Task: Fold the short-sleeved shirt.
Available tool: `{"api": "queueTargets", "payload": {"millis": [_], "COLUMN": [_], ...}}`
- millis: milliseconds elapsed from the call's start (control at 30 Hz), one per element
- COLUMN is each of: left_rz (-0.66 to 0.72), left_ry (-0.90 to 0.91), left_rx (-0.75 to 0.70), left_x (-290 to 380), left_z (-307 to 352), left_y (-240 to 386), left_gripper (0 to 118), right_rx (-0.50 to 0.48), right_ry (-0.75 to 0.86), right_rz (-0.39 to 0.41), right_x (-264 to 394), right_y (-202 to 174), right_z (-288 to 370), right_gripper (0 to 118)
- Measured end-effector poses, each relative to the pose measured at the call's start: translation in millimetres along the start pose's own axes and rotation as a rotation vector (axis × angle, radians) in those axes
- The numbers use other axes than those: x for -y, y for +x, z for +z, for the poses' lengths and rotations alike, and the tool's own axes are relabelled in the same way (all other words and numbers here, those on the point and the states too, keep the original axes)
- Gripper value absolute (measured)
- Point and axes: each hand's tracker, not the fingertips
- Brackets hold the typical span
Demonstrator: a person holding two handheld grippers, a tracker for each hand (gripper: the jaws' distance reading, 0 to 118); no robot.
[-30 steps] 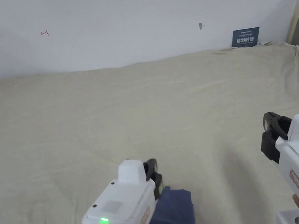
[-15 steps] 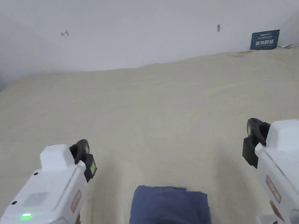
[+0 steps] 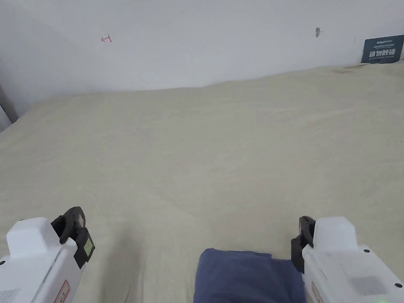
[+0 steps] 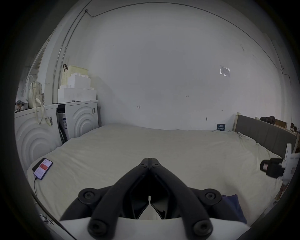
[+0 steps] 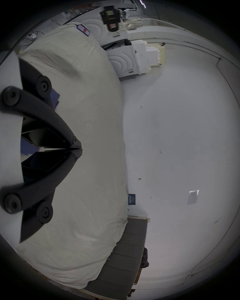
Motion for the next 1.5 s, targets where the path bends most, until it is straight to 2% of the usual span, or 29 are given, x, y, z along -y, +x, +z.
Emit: {"api": "queueTargets", "payload": {"millis": [400, 533, 600, 700, 833, 1000, 1067, 1100, 1133, 1167, 1233, 1267, 1333, 1500], "left_rz": [0.021, 0.02, 0.028, 0.02, 0.074, 0.209, 0.232, 0.226, 0.201, 0.183, 0.166, 0.179, 0.22, 0.246], "left_ry": [-0.026, -0.057, -0.075, -0.109, -0.23, -0.439, -0.544, -0.614, -0.647, -0.655, -0.691, -0.709, -0.788, -0.939], "left_rx": [0.013, 0.031, 0.045, 0.068, 0.173, 0.346, 0.386, 0.425, 0.439, 0.457, 0.48, 0.493, 0.543, 0.566], "left_x": [14.3, 24.1, 28.8, 35.2, 43.9, 54.2, 60.4, 64.3, 68.9, 72.9, 79.2, 82.4, 94.1, 120.4], "left_z": [1.1, -1.1, -2.3, -4.3, -15.5, -43.0, -57.8, -66.6, -73.3, -76.9, -87.5, -93.3, -104.6, -132.1], "left_y": [0.0, 5.4, 7.9, 13.9, 18.8, 26.0, 30.6, 34.0, 39.1, 43.8, 51.9, 53.7, 57.9, 59.6], "left_gripper": [0, 0, 0, 0, 0, 2, 17, 29, 50, 65, 87, 94, 98, 98], "right_rx": [-0.025, -0.025, -0.025, -0.004, -0.022, -0.03, -0.034, -0.036, -0.037, -0.039, -0.041, -0.042, -0.043, -0.048], "right_ry": [-0.244, -0.337, -0.332, -0.314, -0.309, -0.327, -0.329, -0.33, -0.33, -0.33, -0.331, -0.331, -0.331, -0.334], "right_rz": [0.025, 0.005, -0.004, 0.084, 0.05, 0.055, 0.046, 0.045, 0.046, 0.048, 0.047, 0.044, 0.044, 0.051], "right_x": [80.3, 106.5, 116.1, 115.7, 116.1, 112.1, 111.8, 112.1, 111.9, 111.7, 111.5, 111.6, 111.5, 111.1], "right_y": [-18.8, -24.3, -26.4, -35.1, -28.2, -27.5, -26.4, -25.7, -25.5, -25.5, -25.0, -24.7, -24.5, -23.6], "right_z": [-33.4, -41.8, -41.7, -42.3, -40.6, -42.1, -42.5, -42.4, -42.4, -42.4, -42.0, -42.1, -42.1, -42.4], "right_gripper": [0, 0, 0, 0, 0, 0, 0, 0, 0, 0, 0, 0, 0, 0]}}
